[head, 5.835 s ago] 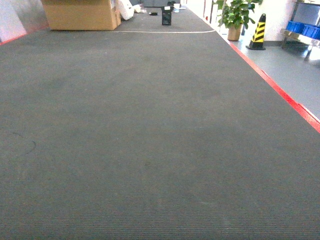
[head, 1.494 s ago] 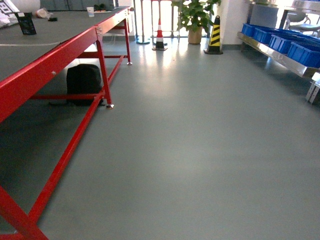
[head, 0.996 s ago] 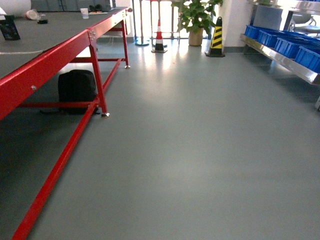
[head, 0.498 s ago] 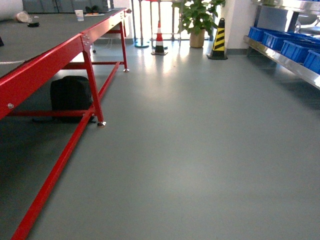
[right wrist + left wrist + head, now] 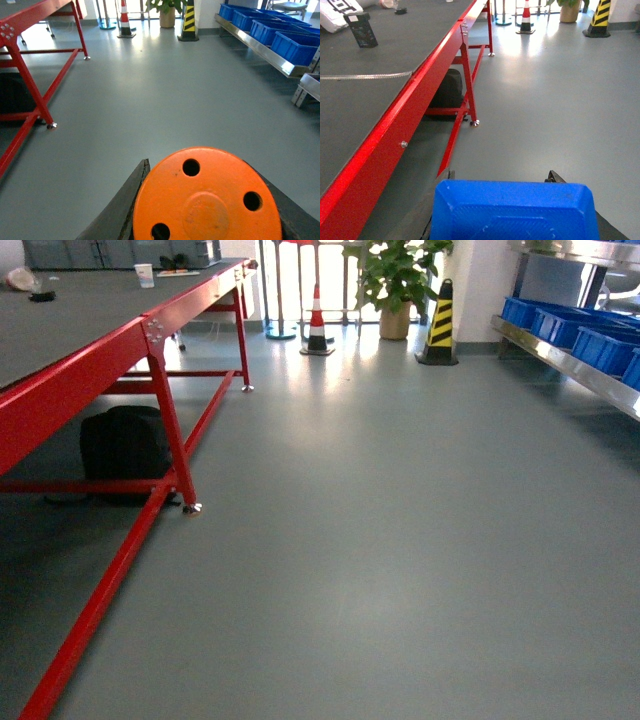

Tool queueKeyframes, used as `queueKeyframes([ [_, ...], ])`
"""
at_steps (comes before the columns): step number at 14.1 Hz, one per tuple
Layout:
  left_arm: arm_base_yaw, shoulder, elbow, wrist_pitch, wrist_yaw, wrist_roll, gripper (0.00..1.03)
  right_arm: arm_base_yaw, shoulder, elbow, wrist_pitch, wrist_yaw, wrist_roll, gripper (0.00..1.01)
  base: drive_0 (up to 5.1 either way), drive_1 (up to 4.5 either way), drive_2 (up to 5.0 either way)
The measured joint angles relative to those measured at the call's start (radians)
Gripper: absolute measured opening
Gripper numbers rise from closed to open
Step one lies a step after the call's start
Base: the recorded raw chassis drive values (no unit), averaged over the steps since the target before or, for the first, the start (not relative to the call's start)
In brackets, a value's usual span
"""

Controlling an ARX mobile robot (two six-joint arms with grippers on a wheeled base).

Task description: Sort blue parts and orange caps into right shelf containers

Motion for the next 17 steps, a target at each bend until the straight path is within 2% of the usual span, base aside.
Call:
queueKeyframes([
  [17,0.000,0.000,0.000,0.000,-0.001,0.000,0.44,0.000,0.000,0.000,0.003,0.000,0.000,0.43,0.0,4.29,-4.3],
])
